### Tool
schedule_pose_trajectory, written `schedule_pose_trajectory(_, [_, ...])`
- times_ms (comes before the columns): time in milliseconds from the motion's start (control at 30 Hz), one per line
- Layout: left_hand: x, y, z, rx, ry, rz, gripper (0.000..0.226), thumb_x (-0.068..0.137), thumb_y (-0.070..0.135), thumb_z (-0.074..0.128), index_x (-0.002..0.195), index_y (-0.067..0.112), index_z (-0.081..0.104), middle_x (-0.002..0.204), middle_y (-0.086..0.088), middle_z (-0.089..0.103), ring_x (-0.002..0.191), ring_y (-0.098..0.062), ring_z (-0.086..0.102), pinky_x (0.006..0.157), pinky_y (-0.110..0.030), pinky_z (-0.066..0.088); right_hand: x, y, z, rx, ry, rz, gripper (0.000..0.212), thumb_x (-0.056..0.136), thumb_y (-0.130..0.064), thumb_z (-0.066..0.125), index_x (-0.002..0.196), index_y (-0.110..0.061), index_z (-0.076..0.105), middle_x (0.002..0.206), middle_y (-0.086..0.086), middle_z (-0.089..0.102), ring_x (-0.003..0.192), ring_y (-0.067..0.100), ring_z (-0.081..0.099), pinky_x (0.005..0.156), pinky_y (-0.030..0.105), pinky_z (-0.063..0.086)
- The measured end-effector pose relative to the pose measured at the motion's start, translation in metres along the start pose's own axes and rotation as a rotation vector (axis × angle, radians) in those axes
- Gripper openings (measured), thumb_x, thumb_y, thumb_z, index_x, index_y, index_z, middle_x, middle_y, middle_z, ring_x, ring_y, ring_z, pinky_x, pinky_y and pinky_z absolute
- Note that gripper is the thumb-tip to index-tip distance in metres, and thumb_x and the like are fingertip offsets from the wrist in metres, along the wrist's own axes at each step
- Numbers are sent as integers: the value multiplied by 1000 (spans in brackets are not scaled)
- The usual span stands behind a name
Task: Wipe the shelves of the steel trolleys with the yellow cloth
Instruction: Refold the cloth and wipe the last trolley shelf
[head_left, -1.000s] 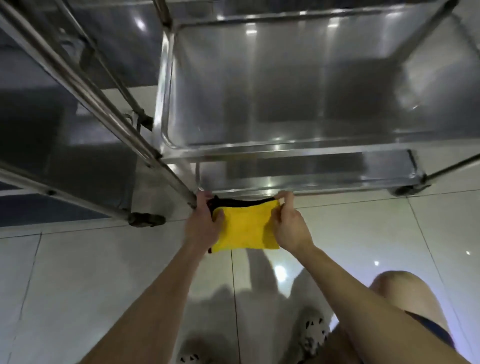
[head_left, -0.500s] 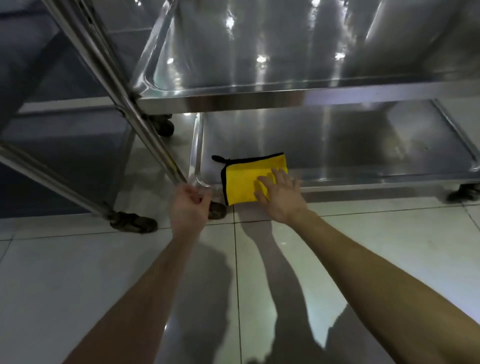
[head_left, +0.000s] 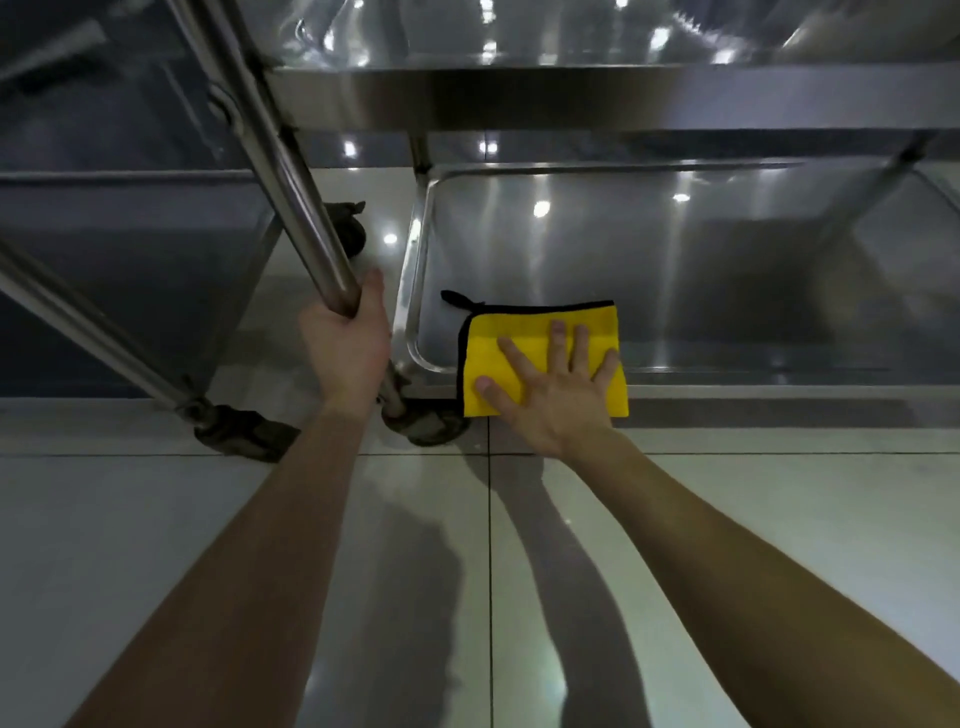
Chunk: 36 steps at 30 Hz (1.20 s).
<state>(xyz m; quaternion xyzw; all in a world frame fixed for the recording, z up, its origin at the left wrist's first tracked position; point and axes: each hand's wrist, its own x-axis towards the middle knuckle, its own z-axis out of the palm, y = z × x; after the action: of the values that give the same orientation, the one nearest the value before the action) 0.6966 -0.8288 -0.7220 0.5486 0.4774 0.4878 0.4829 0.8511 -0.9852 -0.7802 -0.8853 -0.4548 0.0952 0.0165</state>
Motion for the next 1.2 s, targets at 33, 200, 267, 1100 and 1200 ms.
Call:
schedule_pose_trajectory(33, [0,-2,0,-10,0,14,42,97,43,74,75,9,61,62,-8,55,53,-16,57,51,-27,48,6,-4,-2,-4,-3,-1,88,86,-94,-5,165,-56,-3,178,17,-15,162,45,-18,120,77,-9])
schedule_pose_trajectory(200, [0,-3,2,-58,11,77,37,97,28,68,71,4,59,58,-11,51,48,-16,52,50,-29,44,64,-17,-10,-3,-37,-6,87,89,-94,4,166,-54,-6,176,18,-21,160,46,-22,118,79,-15])
schedule_pose_trajectory(267, [-1,-5,2,-76,28,103,42,97,25,68,68,-2,56,57,-16,47,48,-20,50,50,-33,42,99,-22,-12,-10,-60,15,91,87,-96,5,165,-53,-9,175,19,-24,159,47,-25,116,80,-18])
schedule_pose_trajectory(1100, [-13,9,-3,-66,4,37,34,93,25,68,63,26,53,59,-5,49,52,-17,49,53,-36,42,80,-29,-5,-16,-124,-258,69,97,-85,11,161,-65,-6,176,5,-27,160,34,-29,120,72,-22])
schedule_pose_trajectory(1200, [-13,12,-6,-15,-11,14,32,89,32,67,58,27,64,56,3,55,51,-12,55,54,-31,47,64,42,-12,0,-125,-181,65,98,-84,15,159,-68,-5,176,-2,-27,161,27,-28,124,67,-19])
